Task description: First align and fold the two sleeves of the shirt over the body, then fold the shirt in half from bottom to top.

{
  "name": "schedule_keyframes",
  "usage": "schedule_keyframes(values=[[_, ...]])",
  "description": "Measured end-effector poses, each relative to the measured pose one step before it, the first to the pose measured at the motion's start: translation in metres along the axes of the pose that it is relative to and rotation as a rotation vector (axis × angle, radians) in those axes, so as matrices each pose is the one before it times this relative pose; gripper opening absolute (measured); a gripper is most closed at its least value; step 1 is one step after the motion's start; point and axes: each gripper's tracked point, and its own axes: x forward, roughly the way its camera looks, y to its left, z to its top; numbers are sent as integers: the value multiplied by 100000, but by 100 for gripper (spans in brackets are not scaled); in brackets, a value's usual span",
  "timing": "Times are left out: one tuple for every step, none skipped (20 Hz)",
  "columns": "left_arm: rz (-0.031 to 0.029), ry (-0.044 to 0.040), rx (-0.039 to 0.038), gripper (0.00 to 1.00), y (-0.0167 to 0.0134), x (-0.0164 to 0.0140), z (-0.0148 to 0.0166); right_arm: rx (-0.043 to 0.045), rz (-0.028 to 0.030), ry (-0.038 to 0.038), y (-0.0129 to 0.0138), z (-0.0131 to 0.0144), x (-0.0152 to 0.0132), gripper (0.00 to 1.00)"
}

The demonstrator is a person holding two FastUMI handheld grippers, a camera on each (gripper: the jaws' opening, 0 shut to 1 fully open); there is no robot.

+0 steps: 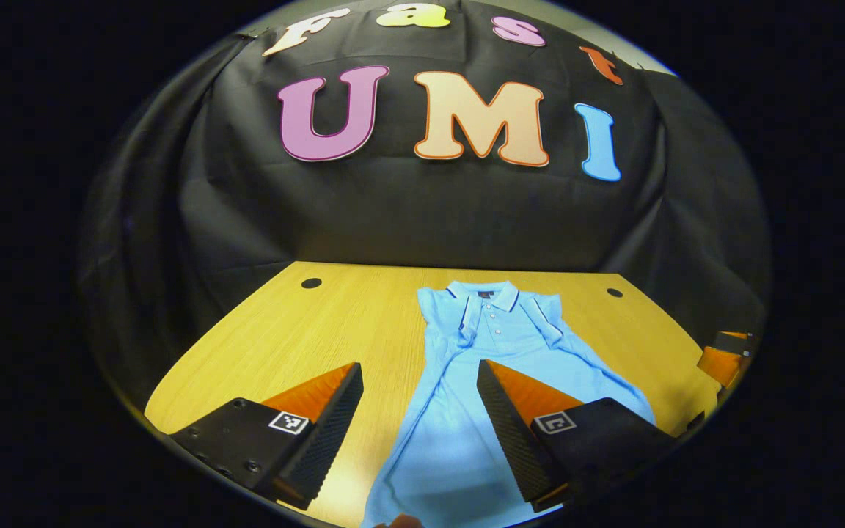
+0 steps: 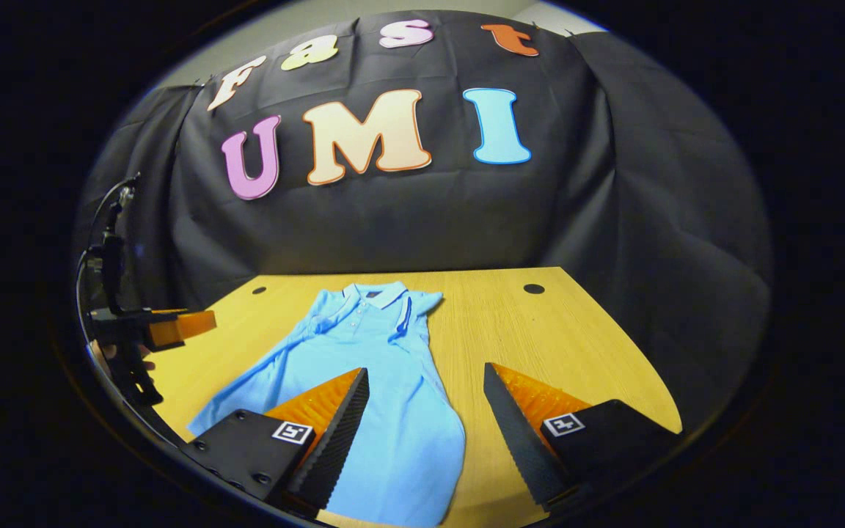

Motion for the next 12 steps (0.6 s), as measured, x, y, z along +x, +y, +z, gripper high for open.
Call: schedule_keyframes(values=[[-751,1883,1306,95,-107,-1047,-1214,-600,273,1405,362,-1034,-627,98],[-1861,2182,816,95,-525,-1059,-1482,-930,944,1658,491,-1140,-564,98],[-973,1989,747,95,-335,-883,-1427,-1296,390,688,261,-859,-322,93],[-824,2138,985,95,-234,-671,-1629,-1305,78,651,221,-869,-271,98],[-54,2251,874,95,-143,-581,-1546,-942,-187,1450,38,-1166,-282,98],[-953,2973,797,95,-249,-460,-1721,-335,-217,2053,78,-1091,-280,98],[-993,1989,962,95,-222,-465,-1477,-3,-652,1945,-71,-1306,-173,98],[418,1832,1116,95,44,-187,-1248,-19,-717,1159,-87,-871,-136,98],[958,2042,1073,95,250,-118,-1107,-265,-639,1877,-145,-1142,122,98],[1289,1532,901,95,373,-109,-1063,-629,-447,2026,-75,-1216,-44,98],[521,1288,377,95,199,-46,-815,-786,-417,2283,-20,-1308,15,98],[514,1630,-25,96,42,113,-1047,-518,-181,2290,44,-1161,70,98]])
